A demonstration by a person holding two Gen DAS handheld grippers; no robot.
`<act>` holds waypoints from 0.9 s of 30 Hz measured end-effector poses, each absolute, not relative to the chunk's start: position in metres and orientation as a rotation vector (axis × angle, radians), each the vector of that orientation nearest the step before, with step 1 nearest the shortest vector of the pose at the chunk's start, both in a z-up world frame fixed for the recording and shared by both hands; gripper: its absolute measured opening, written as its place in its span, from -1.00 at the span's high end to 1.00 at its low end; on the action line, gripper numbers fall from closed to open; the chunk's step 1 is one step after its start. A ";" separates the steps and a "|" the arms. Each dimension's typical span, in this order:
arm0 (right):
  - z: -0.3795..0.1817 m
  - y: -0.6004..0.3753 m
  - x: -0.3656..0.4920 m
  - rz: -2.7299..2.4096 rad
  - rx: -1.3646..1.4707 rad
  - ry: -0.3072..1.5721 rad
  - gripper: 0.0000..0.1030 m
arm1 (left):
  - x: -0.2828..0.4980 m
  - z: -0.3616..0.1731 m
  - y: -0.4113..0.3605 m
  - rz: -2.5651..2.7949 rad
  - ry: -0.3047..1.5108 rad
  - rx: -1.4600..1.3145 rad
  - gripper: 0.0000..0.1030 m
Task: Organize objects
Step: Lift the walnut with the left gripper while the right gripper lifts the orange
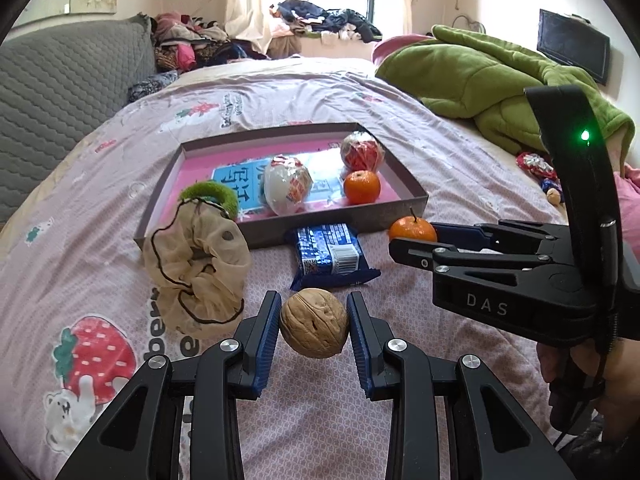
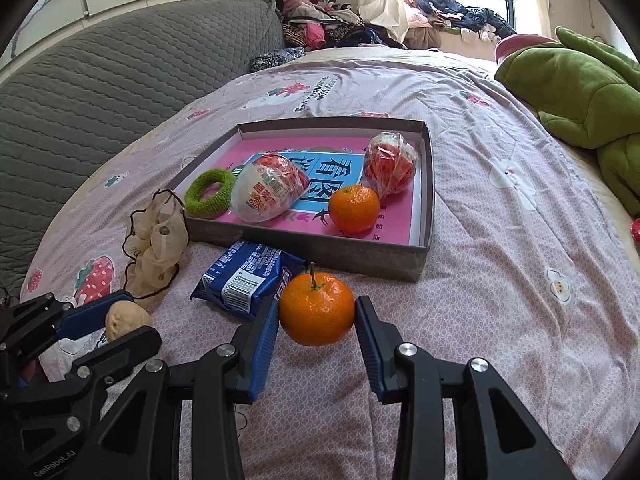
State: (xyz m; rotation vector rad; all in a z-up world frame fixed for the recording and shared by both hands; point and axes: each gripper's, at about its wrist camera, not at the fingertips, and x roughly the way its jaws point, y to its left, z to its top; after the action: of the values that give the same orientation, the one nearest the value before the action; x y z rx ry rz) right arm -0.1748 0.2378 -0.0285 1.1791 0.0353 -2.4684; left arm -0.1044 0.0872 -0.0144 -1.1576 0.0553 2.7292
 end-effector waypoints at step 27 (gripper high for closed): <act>0.002 0.223 -0.159 -2.495 1.095 0.067 0.23 | -0.080 0.026 0.068 2.847 0.114 -1.013 0.33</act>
State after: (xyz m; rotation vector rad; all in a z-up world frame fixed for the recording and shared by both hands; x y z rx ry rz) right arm -0.1587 0.2229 0.0019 1.0952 0.0667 -2.4954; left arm -0.0804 0.0681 0.0260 -1.0125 0.1141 2.8472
